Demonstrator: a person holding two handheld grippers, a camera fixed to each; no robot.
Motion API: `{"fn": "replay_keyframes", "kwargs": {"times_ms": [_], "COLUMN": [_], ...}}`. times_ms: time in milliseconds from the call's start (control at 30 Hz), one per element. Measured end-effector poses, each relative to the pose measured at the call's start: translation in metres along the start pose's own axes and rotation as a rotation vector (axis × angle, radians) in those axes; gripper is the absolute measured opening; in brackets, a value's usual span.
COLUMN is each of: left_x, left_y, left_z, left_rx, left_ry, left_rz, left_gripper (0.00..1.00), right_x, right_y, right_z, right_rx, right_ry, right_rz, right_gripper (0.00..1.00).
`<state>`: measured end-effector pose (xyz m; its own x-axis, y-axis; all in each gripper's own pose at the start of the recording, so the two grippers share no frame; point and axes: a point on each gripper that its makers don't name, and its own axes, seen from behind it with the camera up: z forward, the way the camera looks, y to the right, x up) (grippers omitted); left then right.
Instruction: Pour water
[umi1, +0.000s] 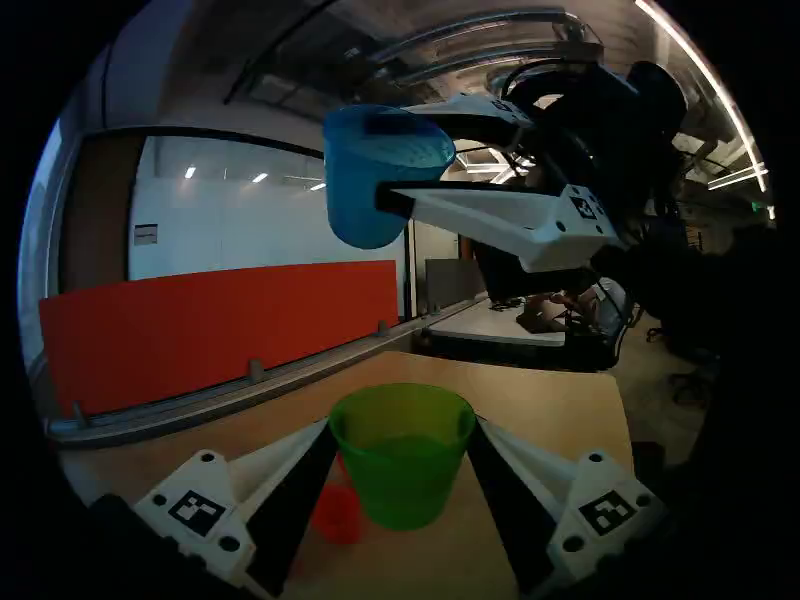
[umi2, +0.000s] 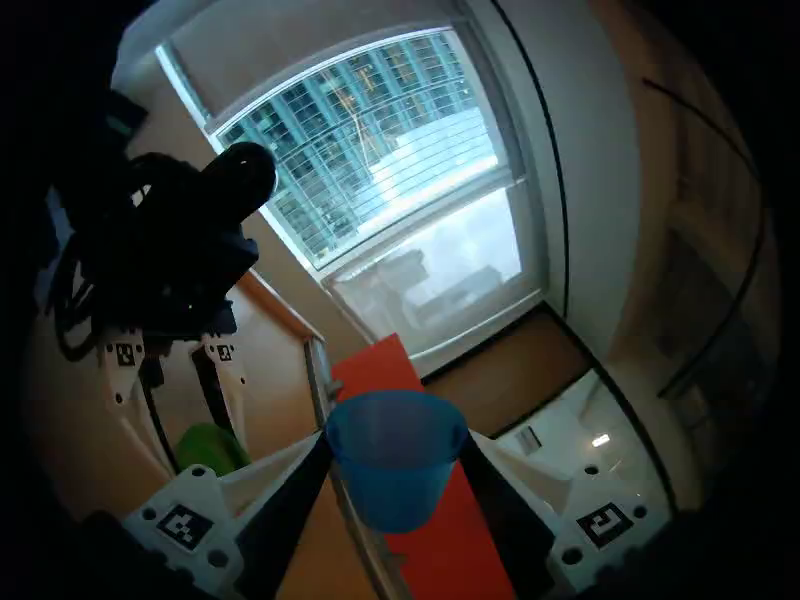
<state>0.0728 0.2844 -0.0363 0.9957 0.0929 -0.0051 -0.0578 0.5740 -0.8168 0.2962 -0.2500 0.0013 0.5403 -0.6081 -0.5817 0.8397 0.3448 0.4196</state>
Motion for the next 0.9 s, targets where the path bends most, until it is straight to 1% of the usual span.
{"fn": "replay_keyframes", "kwargs": {"times_ms": [133,300,367,500,667,767,900], "left_x": [0.002,0.003,0.003,0.003,0.004,0.004,0.004], "left_y": [0.000,-0.001,-0.001,-0.002,-0.003,-0.004,-0.005], "left_z": [-0.001,-0.002,-0.003,-0.003,-0.004,-0.004,-0.005], "left_rx": [0.003,0.007,0.008,0.010,0.018,0.021,0.025], "left_ry": [0.004,0.006,0.007,0.007,0.007,0.007,0.006], "left_rz": [-0.001,0.001,0.002,0.005,0.008,0.009,0.011], "left_gripper": [0.87,0.87,0.87,0.87,0.87,0.87,0.87], "right_x": [0.003,0.007,0.011,0.017,0.021,0.020,0.018], "right_y": [-0.004,-0.012,-0.016,-0.023,-0.032,-0.033,-0.032], "right_z": [-0.005,-0.009,-0.011,-0.014,-0.016,-0.016,-0.016], "right_rx": [0.016,0.043,0.059,0.087,0.128,0.136,0.139], "right_ry": [0.007,0.011,0.025,0.044,0.050,0.052,0.055], "right_rz": [0.132,0.314,0.382,0.501,0.655,0.732,0.811], "right_gripper": [0.90,0.90,0.90,0.90,0.90,0.90,0.90]}}
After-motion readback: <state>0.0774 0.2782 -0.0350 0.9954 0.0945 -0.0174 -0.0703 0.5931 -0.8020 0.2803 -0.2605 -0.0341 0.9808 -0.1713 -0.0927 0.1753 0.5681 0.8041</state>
